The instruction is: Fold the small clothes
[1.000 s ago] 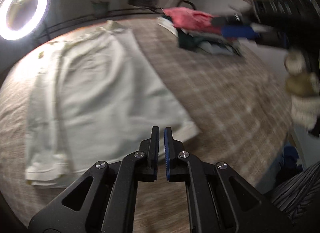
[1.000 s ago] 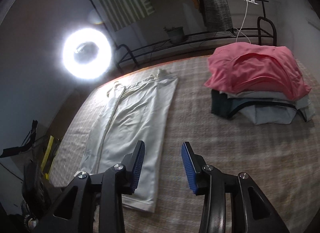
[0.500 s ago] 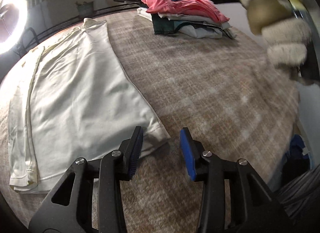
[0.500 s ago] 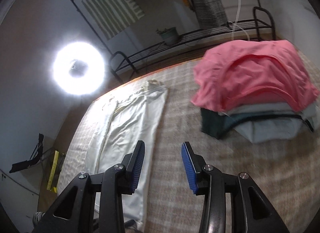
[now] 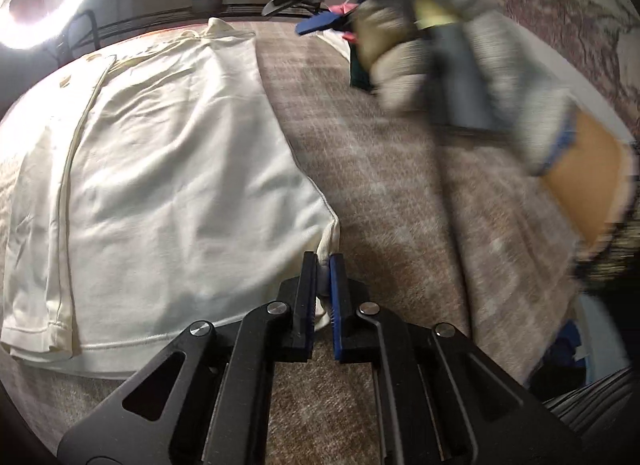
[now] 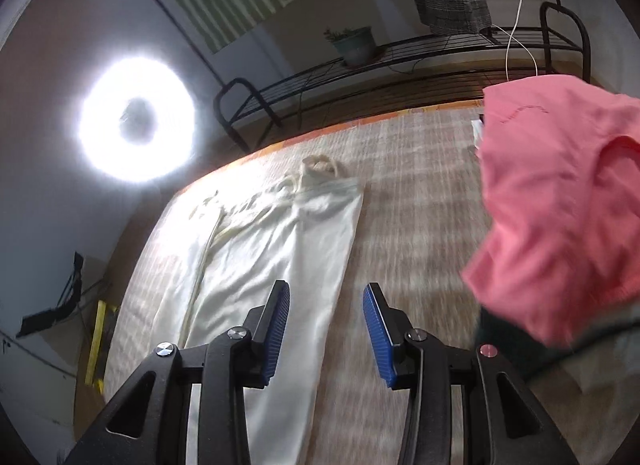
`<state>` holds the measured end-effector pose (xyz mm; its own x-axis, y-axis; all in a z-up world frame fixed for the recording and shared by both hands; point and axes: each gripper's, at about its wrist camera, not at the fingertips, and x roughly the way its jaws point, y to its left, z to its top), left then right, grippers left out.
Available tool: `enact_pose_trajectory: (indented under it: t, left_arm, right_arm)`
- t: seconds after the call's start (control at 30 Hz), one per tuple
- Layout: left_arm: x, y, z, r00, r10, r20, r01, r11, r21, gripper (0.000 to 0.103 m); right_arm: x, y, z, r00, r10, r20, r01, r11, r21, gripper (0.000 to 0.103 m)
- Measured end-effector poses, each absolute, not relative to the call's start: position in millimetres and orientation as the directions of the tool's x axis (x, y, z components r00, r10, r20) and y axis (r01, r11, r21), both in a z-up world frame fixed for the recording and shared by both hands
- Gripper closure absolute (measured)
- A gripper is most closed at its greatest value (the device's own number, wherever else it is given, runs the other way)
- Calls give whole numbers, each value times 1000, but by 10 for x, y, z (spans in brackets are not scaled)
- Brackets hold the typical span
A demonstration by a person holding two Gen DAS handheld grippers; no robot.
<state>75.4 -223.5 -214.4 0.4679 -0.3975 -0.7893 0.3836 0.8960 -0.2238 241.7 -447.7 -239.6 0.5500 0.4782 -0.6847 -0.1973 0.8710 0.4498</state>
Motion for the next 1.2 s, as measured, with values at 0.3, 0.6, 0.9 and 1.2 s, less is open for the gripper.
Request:
enact_pose_trajectory:
  t: [0.3, 0.6, 0.9, 1.2]
  left_arm:
    - [776, -2154, -2087, 485, -421, -767, 363, 895, -261, 99]
    - [807, -2080, -2137, 470, -454, -757, 341, 884, -318, 99]
    - [792, -1739, -2031, 476, -513, -715, 269, 858, -437, 100]
    - [729, -1204, -2061, 514, -482, -710, 145, 864, -482, 100]
  right_arm:
    - [3090, -4105, -2796, 545, 397, -739, -171, 915, 365, 52]
    - [3385, -4185, -2896, 550, 467, -692, -150, 871, 468, 85]
    - [3437, -4069, -2684, 574, 466, -673, -145, 867, 477, 103]
    - [3474, -3557, -2420, 593, 430, -681, -174, 894, 413, 103]
